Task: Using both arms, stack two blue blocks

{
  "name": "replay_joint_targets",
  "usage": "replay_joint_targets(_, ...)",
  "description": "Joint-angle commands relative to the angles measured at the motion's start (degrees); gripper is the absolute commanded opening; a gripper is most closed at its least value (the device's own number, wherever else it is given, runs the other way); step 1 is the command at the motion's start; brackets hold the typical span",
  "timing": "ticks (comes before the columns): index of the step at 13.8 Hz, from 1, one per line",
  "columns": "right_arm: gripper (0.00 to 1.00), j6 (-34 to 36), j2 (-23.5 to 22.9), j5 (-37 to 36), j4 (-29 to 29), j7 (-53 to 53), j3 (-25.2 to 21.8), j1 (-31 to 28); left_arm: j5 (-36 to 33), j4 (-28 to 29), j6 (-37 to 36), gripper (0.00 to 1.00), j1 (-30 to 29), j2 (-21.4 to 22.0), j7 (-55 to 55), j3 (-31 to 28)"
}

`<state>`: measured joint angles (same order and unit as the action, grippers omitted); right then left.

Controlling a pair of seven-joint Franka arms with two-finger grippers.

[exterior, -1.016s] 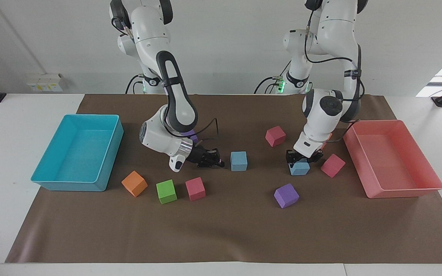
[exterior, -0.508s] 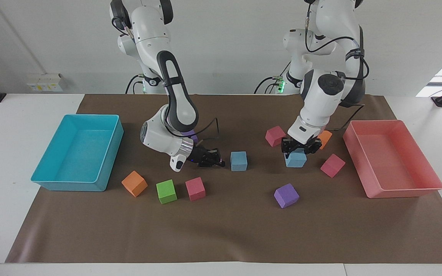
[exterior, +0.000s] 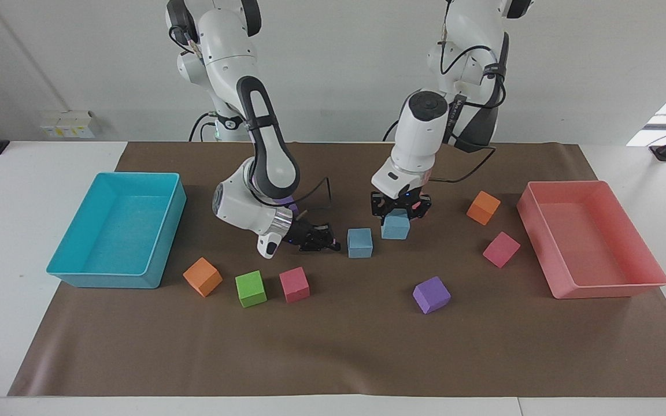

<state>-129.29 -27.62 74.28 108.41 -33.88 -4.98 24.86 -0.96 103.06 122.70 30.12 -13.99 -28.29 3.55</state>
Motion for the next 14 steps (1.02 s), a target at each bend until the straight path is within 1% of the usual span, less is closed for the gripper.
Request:
replay_joint_targets(1,0.00,-1.6,0.5,2.2,0.9,-1.6,0.3,0.1,-1.5,-6.0,-0.8,0.10,2.7,-4.9,-3.7,-1.0)
replay_joint_targets(3,0.00,-1.6,0.5,2.2,1.0,-1.6,0.3,0.1,-1.5,-6.5,-0.4,0.10,4.9,-7.1,-6.2,-1.0)
replay_joint_targets(5,0.00,-1.6,0.5,2.2,1.0,-1.6,0.3,0.1,-2.4,-8.7,0.2,0.10,5.7,-9.9,-7.1,-1.0)
replay_joint_targets(7,0.00,-1.6,0.5,2.2,0.9,-1.6,0.3,0.1,-3.7,-8.4,0.9,0.10,5.7,-10.0,-8.2,-1.1)
replay_joint_targets(12,0.00,-1.6,0.5,2.2,0.9,-1.6,0.3,0.1,-3.9,-8.4,-2.5,0.11,5.6,-8.9,-9.9,-1.4)
replay_joint_targets(14,0.00,-1.6,0.5,2.2,0.9,-1.6,0.3,0.1,-3.9,-7.7,-2.1,0.11,5.7,-8.6,-10.0,-1.3)
